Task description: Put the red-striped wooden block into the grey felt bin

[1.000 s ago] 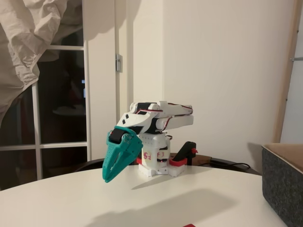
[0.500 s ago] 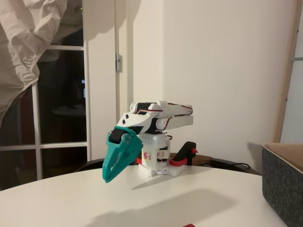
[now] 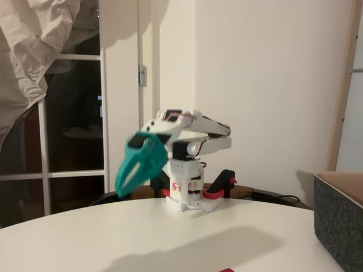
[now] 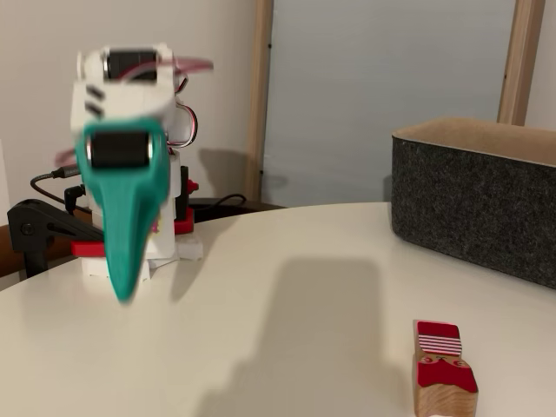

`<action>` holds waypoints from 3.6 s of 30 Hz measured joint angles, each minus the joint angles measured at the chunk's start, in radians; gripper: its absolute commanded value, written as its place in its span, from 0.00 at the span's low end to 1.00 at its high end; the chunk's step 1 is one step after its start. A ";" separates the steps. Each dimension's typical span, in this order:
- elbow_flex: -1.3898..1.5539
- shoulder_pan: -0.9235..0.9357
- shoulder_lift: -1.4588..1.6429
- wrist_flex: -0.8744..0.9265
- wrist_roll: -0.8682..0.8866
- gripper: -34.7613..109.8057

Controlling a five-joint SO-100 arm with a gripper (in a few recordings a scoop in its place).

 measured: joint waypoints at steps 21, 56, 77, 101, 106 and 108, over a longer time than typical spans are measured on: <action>-0.736 -0.509 -0.492 0.002 0.379 0.24; -0.862 -0.775 -0.951 0.468 0.330 0.37; -0.862 -0.746 -1.226 0.402 0.293 0.40; -1.029 -0.753 -1.488 0.308 0.256 0.41; -1.129 -0.759 -1.548 0.308 0.262 0.42; -1.163 -0.762 -1.568 0.308 0.255 0.42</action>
